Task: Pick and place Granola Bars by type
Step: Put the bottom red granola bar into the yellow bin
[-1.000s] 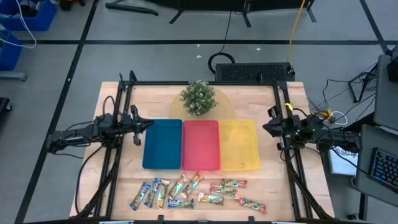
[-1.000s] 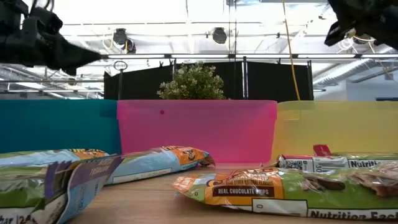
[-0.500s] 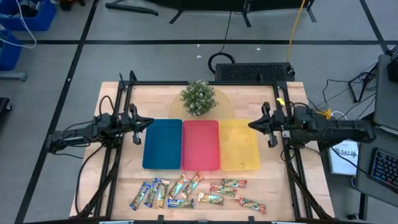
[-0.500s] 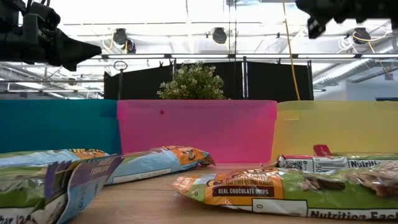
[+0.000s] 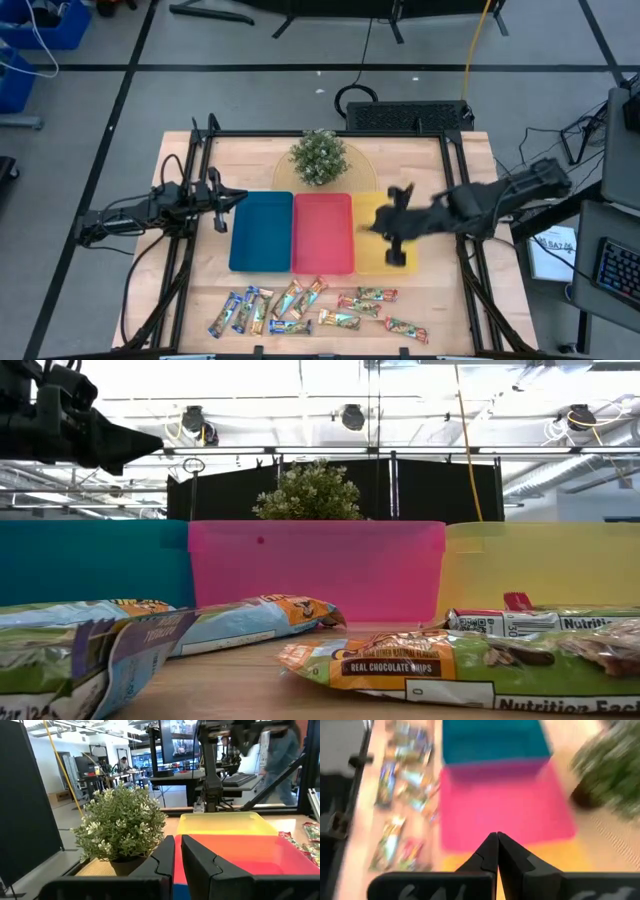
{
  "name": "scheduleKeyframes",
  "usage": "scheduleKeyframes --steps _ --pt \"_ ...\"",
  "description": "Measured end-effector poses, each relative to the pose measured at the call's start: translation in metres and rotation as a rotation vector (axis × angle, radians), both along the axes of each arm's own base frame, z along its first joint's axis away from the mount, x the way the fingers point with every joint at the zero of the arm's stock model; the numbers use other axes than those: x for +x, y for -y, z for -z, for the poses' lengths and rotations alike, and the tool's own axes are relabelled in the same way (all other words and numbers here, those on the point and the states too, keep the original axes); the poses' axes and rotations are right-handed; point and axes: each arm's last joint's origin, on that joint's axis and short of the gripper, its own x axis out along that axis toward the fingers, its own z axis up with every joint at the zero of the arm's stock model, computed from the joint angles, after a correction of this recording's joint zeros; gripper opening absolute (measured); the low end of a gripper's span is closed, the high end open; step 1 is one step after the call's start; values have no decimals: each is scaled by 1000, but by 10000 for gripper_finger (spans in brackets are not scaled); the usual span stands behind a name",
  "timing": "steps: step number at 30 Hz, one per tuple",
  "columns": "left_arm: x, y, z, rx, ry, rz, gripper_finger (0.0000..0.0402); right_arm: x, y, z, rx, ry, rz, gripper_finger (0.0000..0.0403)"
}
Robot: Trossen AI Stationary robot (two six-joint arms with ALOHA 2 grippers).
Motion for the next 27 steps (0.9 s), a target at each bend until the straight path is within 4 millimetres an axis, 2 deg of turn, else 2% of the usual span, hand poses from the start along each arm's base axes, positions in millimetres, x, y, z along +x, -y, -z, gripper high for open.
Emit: scheduleKeyframes --steps 5,12,19,23,27 --pt "0 0 3 -3 -35 0 42 8 -42 9 91 -232 118 0" --pt "0 0 6 -8 -66 0 42 16 -88 52 223 -461 253 0" --pt "0 0 4 -6 -45 4 42 17 -121 88 221 -571 365 3" --pt "0 1 6 -8 -61 23 42 16 -136 106 182 -603 370 33" --pt "0 1 6 -9 -65 38 42 18 -147 122 171 -641 349 89"
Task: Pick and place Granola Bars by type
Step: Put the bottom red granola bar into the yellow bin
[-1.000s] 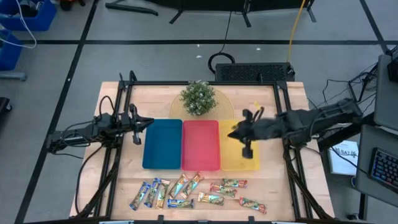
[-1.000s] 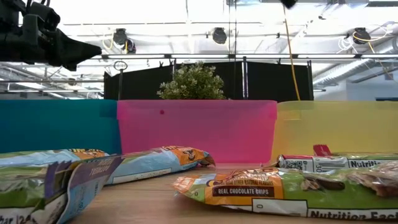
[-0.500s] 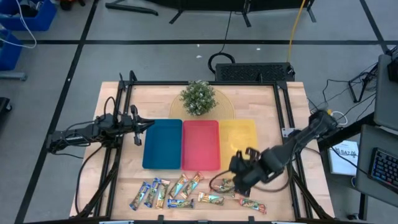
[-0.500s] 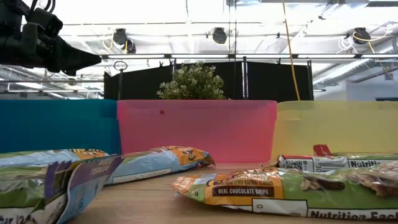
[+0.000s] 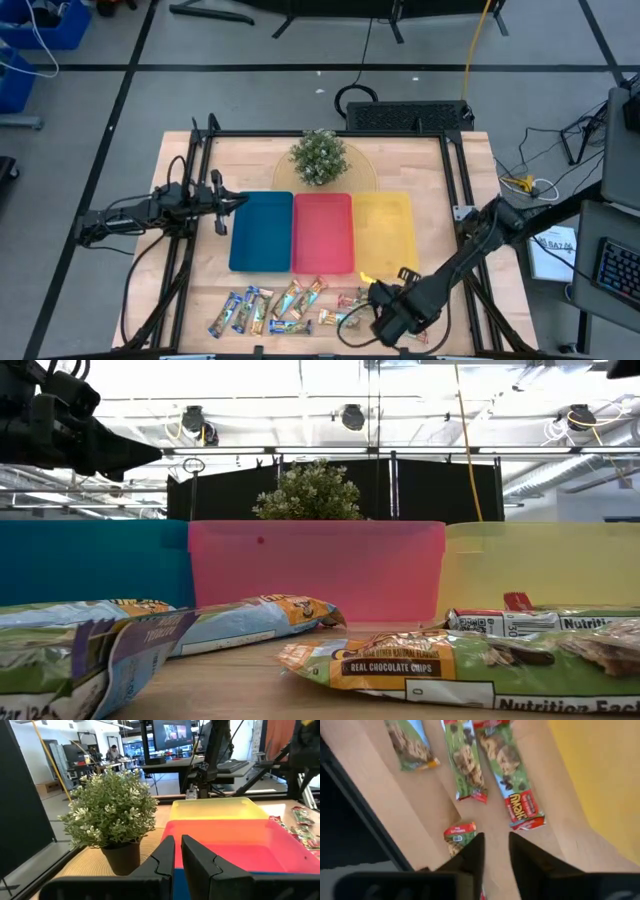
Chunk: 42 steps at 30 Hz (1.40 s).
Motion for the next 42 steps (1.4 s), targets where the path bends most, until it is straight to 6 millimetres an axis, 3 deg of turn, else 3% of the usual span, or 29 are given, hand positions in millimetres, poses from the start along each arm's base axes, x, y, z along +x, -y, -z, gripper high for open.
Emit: scheduleKeyframes --steps 7,14,22,32,38,42 --pt "0 0 0 0 0 17 42 -6 -21 27 -8 -88 -6 184" --pt "0 1 0 -4 0 18 42 -17 -45 33 56 -53 -1 220" --pt "0 0 0 -3 -1 17 42 -40 -51 62 40 -65 32 219" --pt "0 0 0 0 -1 16 42 -58 -31 113 65 -134 -34 229" --pt "0 0 0 1 -2 15 42 -66 -22 128 62 -141 10 211" --pt "0 0 0 0 -6 14 42 -65 -18 128 51 -149 28 171"
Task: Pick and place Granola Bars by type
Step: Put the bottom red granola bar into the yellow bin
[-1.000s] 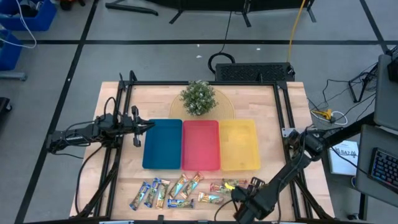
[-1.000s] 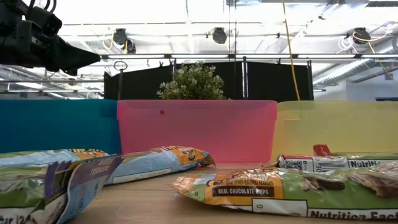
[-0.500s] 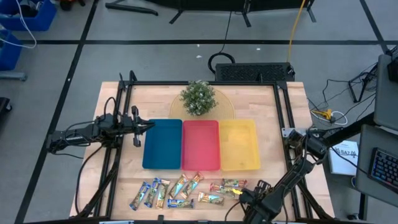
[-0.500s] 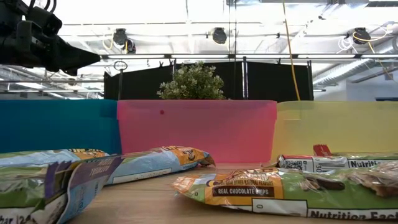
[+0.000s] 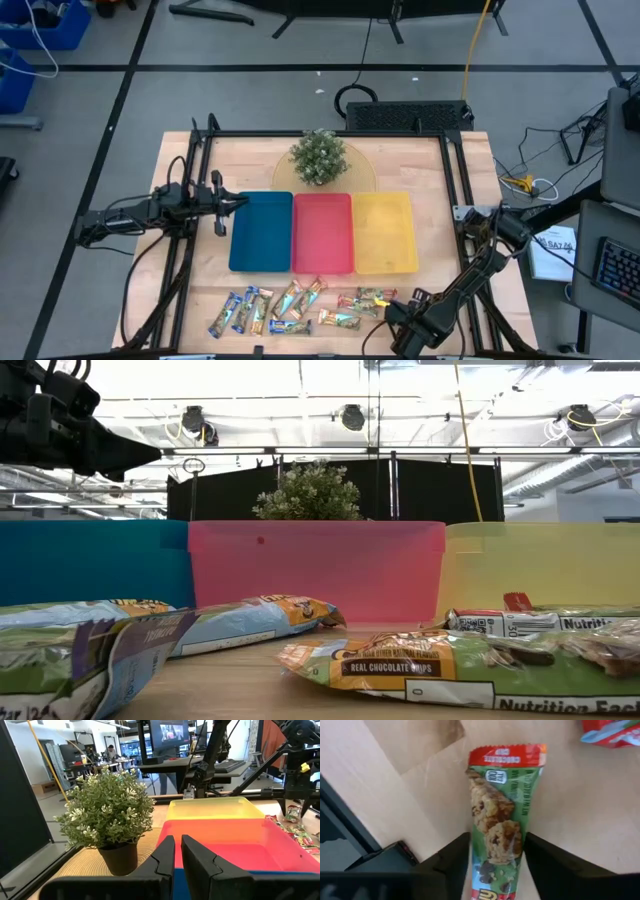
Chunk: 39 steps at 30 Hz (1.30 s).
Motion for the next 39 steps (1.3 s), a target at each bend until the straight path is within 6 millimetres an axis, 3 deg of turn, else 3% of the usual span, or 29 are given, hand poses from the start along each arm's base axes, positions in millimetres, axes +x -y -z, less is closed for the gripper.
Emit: scheduleKeyframes --steps 6,9,16,29,34,39 --pt "0 0 0 0 -3 0 42 5 7 -11 26 4 48 71" --pt "0 0 0 0 -3 0 42 7 10 -24 46 49 48 43" --pt "0 0 0 0 -2 0 42 9 21 -51 5 198 76 43" --pt "0 0 0 0 -2 0 42 11 29 -94 153 322 130 35" --pt "0 0 0 0 -2 0 42 21 58 -129 191 451 248 35" --pt "0 0 0 0 -2 0 42 29 113 -165 60 655 440 33"
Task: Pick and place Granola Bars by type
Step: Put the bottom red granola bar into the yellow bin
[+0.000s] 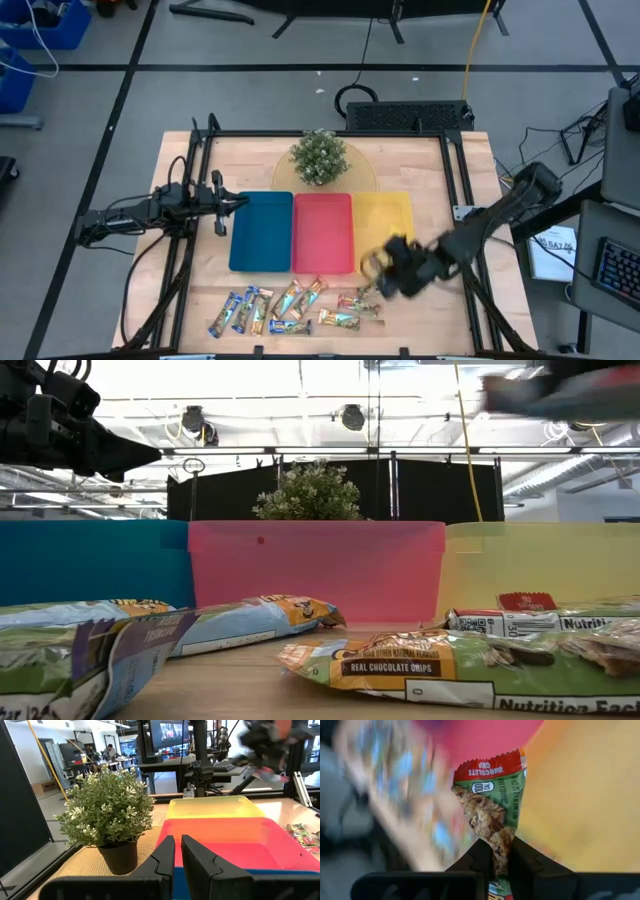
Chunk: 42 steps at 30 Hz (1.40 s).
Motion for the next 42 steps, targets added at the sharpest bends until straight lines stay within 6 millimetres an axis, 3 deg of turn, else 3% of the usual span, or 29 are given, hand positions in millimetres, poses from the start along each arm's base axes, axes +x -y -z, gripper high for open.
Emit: scheduleKeyframes --steps 3,6,11,20,25,31,42 --pt "0 0 0 0 0 0 42 -4 37 -10 -105 -10 161 29" --pt "0 0 0 0 0 0 42 -8 66 -7 -131 -93 284 30" --pt "0 0 0 0 1 0 42 -7 94 25 -36 -233 346 35" --pt "0 0 0 -6 2 0 42 -7 128 90 40 -254 424 33" --pt "0 0 0 -8 3 1 42 -15 141 107 49 -267 444 33" --pt "0 0 -1 -6 11 1 42 -21 142 116 55 -294 419 51" --pt "0 0 -1 -15 9 2 42 -26 141 121 40 -320 378 188"
